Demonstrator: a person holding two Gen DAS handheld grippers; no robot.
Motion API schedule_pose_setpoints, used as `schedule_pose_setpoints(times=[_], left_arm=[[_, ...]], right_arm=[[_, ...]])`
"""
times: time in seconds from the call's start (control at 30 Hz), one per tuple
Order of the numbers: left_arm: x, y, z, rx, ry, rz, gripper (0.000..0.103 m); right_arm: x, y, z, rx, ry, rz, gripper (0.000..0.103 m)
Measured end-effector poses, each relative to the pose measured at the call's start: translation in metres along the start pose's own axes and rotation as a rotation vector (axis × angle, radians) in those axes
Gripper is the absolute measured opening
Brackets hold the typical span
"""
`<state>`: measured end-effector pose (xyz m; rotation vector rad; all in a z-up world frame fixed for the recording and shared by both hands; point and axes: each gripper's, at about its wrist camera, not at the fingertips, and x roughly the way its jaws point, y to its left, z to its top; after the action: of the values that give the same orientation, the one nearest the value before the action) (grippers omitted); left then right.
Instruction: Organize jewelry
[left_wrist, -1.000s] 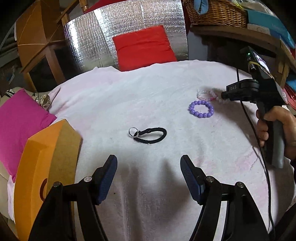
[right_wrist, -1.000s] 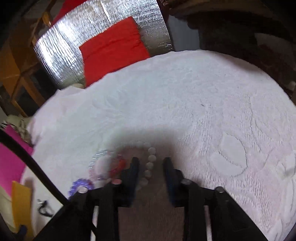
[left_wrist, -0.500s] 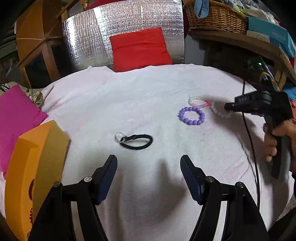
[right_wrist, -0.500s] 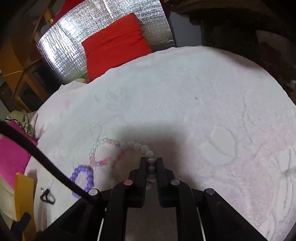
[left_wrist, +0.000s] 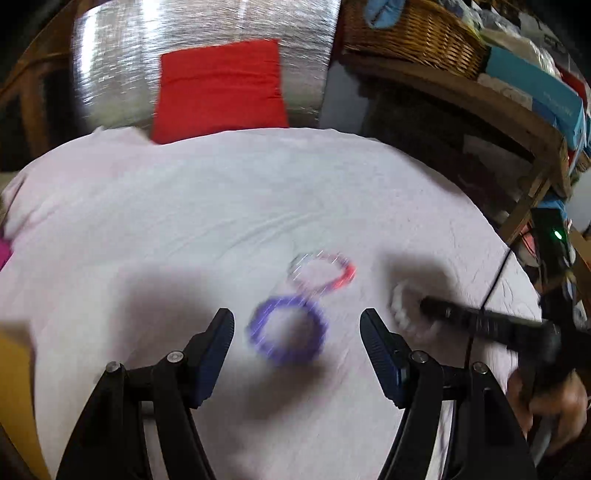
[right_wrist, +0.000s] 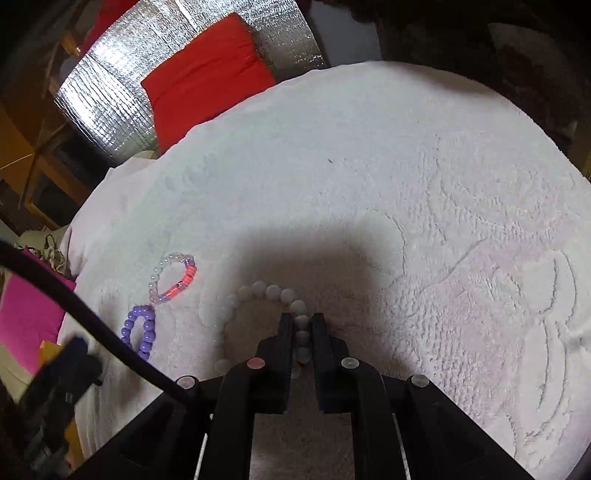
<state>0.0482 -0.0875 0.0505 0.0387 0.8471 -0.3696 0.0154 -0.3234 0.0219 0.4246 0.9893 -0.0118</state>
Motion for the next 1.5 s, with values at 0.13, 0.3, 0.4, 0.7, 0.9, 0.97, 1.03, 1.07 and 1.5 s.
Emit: schedule_pose_setpoints(times=[0.13,0.3,0.4,0.7,0.9,0.97,1.03,1.07,1.5], left_arm=[[0.037,-0.016,0.015,0.058,0.078,0.004,0.072],[0.059,-0.017,0.025,0.07,0.117,-0.012,0.072],[0.068,-0.017,0.026,0.067,0.131,-0.021,0.072],[0.065,-0.021,0.022,0.098,0.096,-0.062,0.01],[0.045,-0.019,0.016,0.06,0.062,-0.113,0.008],[0.031,-0.02,0.014,0.042,0.041,-0.126,0.008],[0.016,-0.023,0.01,0.041,0.02,-0.119,0.008],[0.009,-0.023,0.01,0.042,0.009,-0.112,0.008],[-0.069,-0.019,-0.027,0.044,-0.053,-0.112,0.008]], right_arm=[[0.001,-0.006,0.002,0.009,0.015,0.024,0.011],[-0.001,-0.012,0.001,-0.003,0.023,0.052,0.01],[0.0,-0.013,0.001,-0.003,0.029,0.062,0.011],[0.0,-0.012,0.003,-0.002,0.022,0.073,0.011],[-0.01,-0.016,0.002,0.011,0.005,0.087,0.011],[-0.017,-0.017,0.004,0.014,-0.016,0.095,0.011],[-0.026,-0.018,0.006,0.023,-0.04,0.113,0.011],[-0.029,-0.019,0.006,0.026,-0.047,0.125,0.011],[-0.076,-0.01,-0.006,0.038,-0.101,0.236,0.011]])
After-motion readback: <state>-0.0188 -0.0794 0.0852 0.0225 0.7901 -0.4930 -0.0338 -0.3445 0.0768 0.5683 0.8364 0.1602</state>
